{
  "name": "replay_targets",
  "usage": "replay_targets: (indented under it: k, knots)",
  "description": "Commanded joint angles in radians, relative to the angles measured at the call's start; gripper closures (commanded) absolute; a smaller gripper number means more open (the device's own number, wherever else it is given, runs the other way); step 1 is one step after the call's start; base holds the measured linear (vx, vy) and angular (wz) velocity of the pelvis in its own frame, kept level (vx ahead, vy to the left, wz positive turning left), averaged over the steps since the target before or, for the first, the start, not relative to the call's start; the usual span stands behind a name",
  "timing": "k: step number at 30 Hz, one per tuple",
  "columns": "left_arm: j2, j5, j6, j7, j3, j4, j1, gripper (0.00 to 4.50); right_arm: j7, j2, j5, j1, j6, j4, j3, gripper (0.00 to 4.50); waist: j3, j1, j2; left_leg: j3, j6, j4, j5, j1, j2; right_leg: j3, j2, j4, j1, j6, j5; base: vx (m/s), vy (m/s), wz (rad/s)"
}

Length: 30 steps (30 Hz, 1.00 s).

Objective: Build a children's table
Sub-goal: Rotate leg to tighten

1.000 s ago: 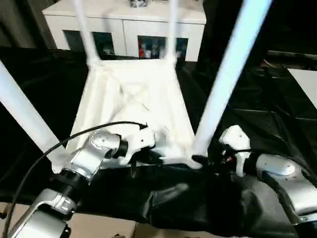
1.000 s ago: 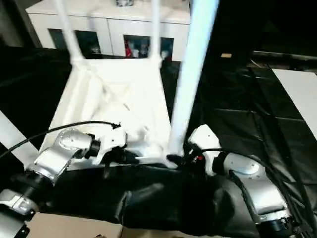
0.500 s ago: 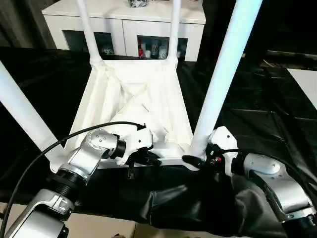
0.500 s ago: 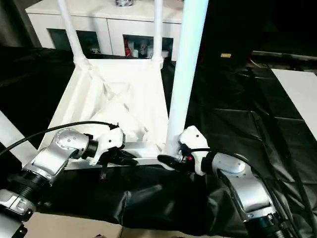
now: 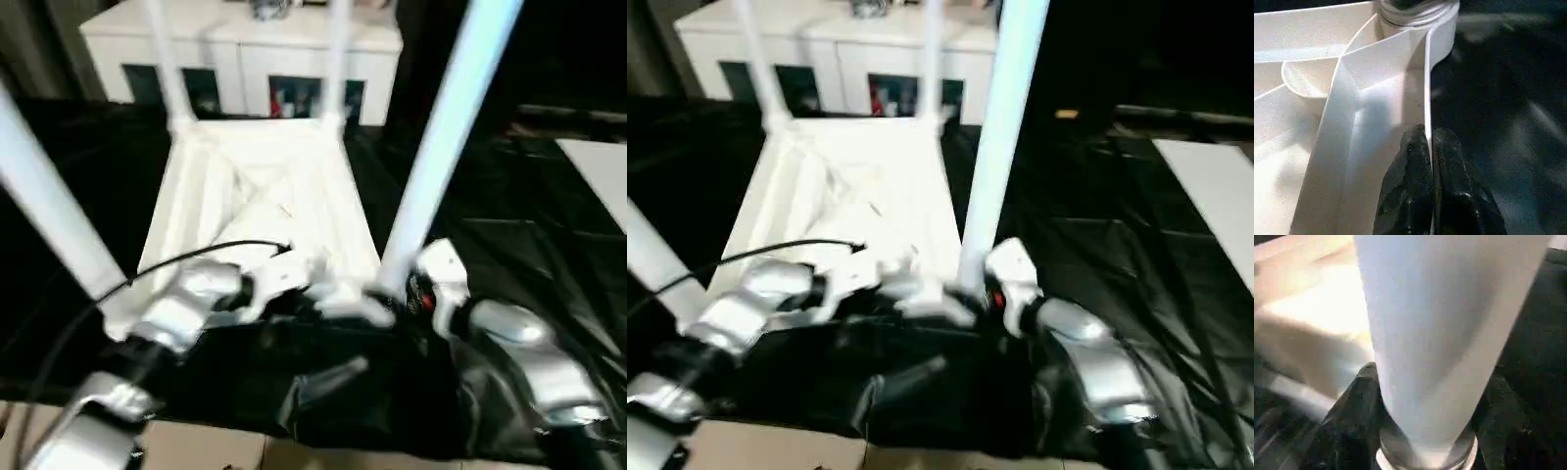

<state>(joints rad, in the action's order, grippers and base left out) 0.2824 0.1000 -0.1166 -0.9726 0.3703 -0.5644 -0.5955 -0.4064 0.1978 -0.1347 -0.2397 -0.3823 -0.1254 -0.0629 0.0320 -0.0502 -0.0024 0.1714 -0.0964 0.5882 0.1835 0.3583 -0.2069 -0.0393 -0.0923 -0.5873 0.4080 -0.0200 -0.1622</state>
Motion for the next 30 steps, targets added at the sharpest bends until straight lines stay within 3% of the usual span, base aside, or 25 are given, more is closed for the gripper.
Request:
replay_targets:
  k: [1,4,6,9,11,12,13,17,20,23,24,25,28,29,30]
  knots:
    - [-0.022,0.019,-0.029,0.104,-0.020,-0.017,-0.030,4.50,0.078,-0.020,0.020,0.005,-0.052,-0.056,-0.001,2.34,-0.044,0.004,-0.003,-0.002,-0.023,-0.087,0.372,-0.005,-0.003,0.018,-0.029,0.084,-0.033,0.126,-0.450,0.000,0.000,0.00]
    - [-0.105,0.029,-0.072,0.241,-0.044,-0.081,-0.062,4.50,0.216,-0.138,0.034,-0.054,-0.059,-0.109,0.007,2.39,-0.043,0.012,0.004,-0.003,-0.026,-0.085,0.394,-0.009,0.001,0.017,-0.028,0.090,-0.026,0.115,-0.483,0.000,0.000,0.00]
    - [-0.123,0.031,-0.069,0.269,-0.052,-0.103,-0.076,4.50,0.236,-0.155,0.057,-0.076,-0.054,-0.126,-0.015,2.42,-0.045,0.013,0.000,-0.004,-0.020,-0.086,0.388,-0.007,0.001,0.016,-0.026,0.092,-0.030,0.111,-0.473,0.000,0.000,0.00]
    - [-0.131,0.034,-0.057,0.276,-0.052,-0.122,-0.088,4.50,0.251,-0.168,0.073,-0.095,-0.041,-0.141,-0.022,2.46,-0.046,0.014,0.003,-0.003,-0.015,-0.087,0.376,-0.005,0.000,0.018,-0.026,0.089,-0.031,0.118,-0.428,0.000,0.000,0.00]
    - [-0.123,0.035,-0.043,0.246,-0.045,-0.121,-0.092,4.50,0.236,-0.162,0.083,-0.098,0.010,-0.126,-0.026,2.46,-0.047,0.013,0.001,-0.002,-0.011,-0.088,0.370,-0.003,-0.001,0.019,-0.026,0.087,-0.033,0.121,-0.408,0.000,0.000,0.00]
    - [-0.119,0.037,-0.040,0.243,-0.042,-0.119,-0.092,4.50,0.212,-0.157,0.074,-0.094,0.031,-0.117,-0.026,2.11,-0.048,0.012,0.001,-0.002,-0.007,-0.087,0.363,-0.003,-0.001,0.020,-0.027,0.085,-0.034,0.126,-0.395,0.000,0.000,0.00]
    - [-0.108,0.036,-0.036,0.233,-0.043,-0.116,-0.089,4.50,0.183,-0.129,0.076,-0.075,0.057,-0.086,-0.028,1.78,-0.048,0.011,0.001,-0.001,-0.003,-0.087,0.353,-0.002,-0.002,0.020,-0.027,0.084,-0.035,0.130,-0.381,0.000,0.000,0.00]
    - [-0.097,0.040,-0.018,0.223,-0.040,-0.127,-0.091,4.50,0.117,-0.088,0.064,-0.046,0.058,-0.050,-0.033,1.44,-0.046,0.010,0.001,0.000,0.012,-0.089,0.337,0.006,-0.001,0.019,-0.026,0.083,-0.043,0.129,-0.369,0.000,0.000,0.00]
    - [-0.088,0.043,-0.005,0.210,-0.036,-0.137,-0.093,4.50,-0.027,0.012,0.041,0.002,0.035,0.014,-0.059,1.25,-0.046,0.009,0.000,0.000,0.020,-0.087,0.334,0.004,-0.004,0.020,-0.027,0.085,-0.043,0.127,-0.381,0.000,0.000,0.00]
    - [-0.070,0.049,0.022,0.177,-0.023,-0.147,-0.091,4.50,-0.261,0.177,-0.022,0.089,0.050,0.111,-0.063,1.25,-0.047,0.005,-0.002,-0.001,0.045,-0.084,0.326,0.007,-0.008,0.020,-0.028,0.084,-0.048,0.127,-0.355,0.000,0.000,0.00]
    - [-0.062,0.049,0.050,0.148,-0.012,-0.147,-0.089,4.50,-0.315,0.226,-0.032,0.118,0.068,0.125,-0.057,1.25,-0.047,0.005,0.004,-0.001,0.052,-0.085,0.321,0.010,-0.010,0.020,-0.028,0.085,-0.050,0.138,-0.325,0.000,0.000,0.00]
    - [-0.052,0.046,0.067,0.111,-0.001,-0.141,-0.083,4.50,-0.346,0.263,-0.041,0.142,0.081,0.125,-0.033,1.25,-0.049,0.004,-0.003,0.000,0.063,-0.083,0.308,0.013,-0.008,0.019,-0.030,0.083,-0.053,0.148,-0.312,0.000,0.000,0.00]
    - [-0.018,0.035,0.151,-0.023,0.042,-0.113,-0.063,4.50,-0.396,0.328,-0.061,0.183,0.105,0.111,0.038,1.25,-0.049,0.001,-0.003,0.002,0.080,-0.080,0.270,0.016,-0.009,0.020,-0.032,0.078,-0.052,0.178,-0.282,0.000,0.000,0.00]
    - [-0.013,0.032,0.161,-0.041,0.048,-0.109,-0.060,4.50,-0.398,0.333,-0.064,0.185,0.108,0.107,0.050,1.25,-0.050,0.000,0.005,0.001,0.079,-0.080,0.267,0.014,-0.009,0.020,-0.033,0.078,-0.051,0.182,-0.280,0.000,0.000,0.00]
    - [0.003,0.015,0.189,-0.116,0.063,-0.089,-0.048,4.50,-0.400,0.348,-0.077,0.192,0.120,0.088,0.096,1.25,-0.051,0.002,0.008,0.003,0.081,-0.078,0.267,0.010,-0.011,0.020,-0.033,0.077,-0.049,0.196,-0.262,0.000,0.000,0.00]
